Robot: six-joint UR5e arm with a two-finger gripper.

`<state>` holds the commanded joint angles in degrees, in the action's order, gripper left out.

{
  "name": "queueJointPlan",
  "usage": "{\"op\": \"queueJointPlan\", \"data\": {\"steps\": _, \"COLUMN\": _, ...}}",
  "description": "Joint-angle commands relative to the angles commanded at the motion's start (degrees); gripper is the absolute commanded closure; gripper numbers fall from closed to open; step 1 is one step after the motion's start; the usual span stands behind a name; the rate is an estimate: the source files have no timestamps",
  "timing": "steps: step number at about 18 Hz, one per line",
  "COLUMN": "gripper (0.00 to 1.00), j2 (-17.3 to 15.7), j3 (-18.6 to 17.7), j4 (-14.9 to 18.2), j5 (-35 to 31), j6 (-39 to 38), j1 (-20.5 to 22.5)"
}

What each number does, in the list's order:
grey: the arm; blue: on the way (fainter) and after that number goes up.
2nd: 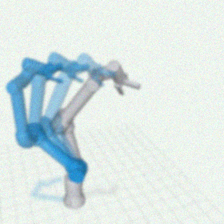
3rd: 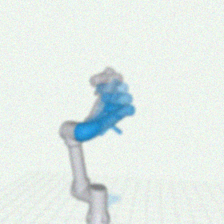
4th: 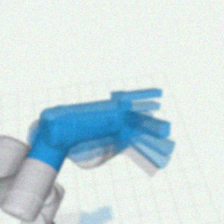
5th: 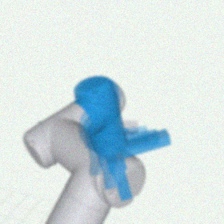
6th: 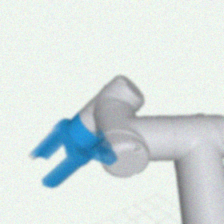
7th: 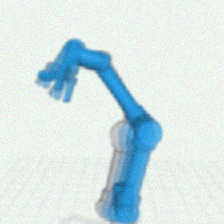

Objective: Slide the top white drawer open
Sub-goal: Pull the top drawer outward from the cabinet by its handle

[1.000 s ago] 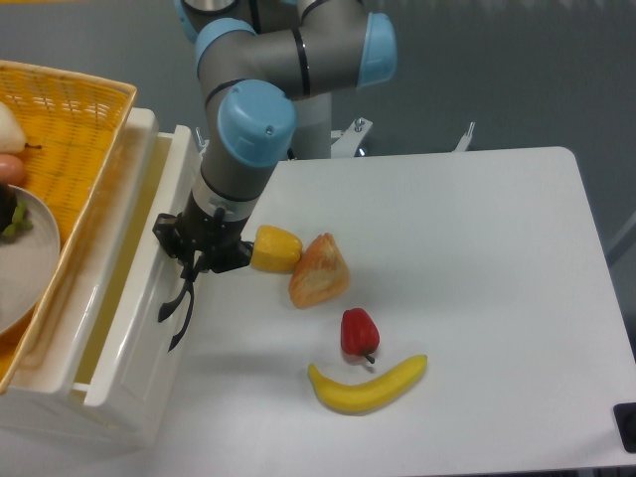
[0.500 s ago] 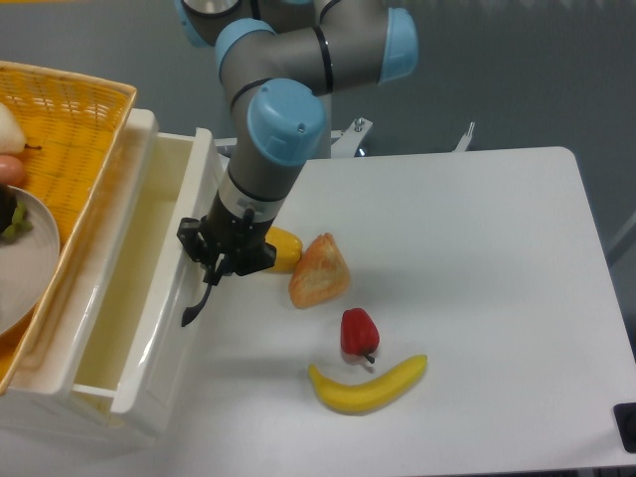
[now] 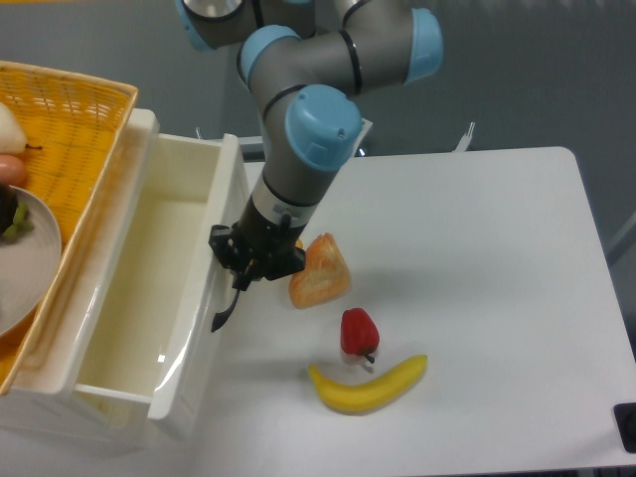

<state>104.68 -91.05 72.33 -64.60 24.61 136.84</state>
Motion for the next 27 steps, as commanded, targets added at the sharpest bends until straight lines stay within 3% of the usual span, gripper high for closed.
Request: {"op": "queueJointPlan", "data": {"steps": 27, "gripper": 0.83, "j2": -0.2, "j3": 1.5, "j4": 0.8, "j5": 1.5, "j6": 0.2, "j1": 4.7}}
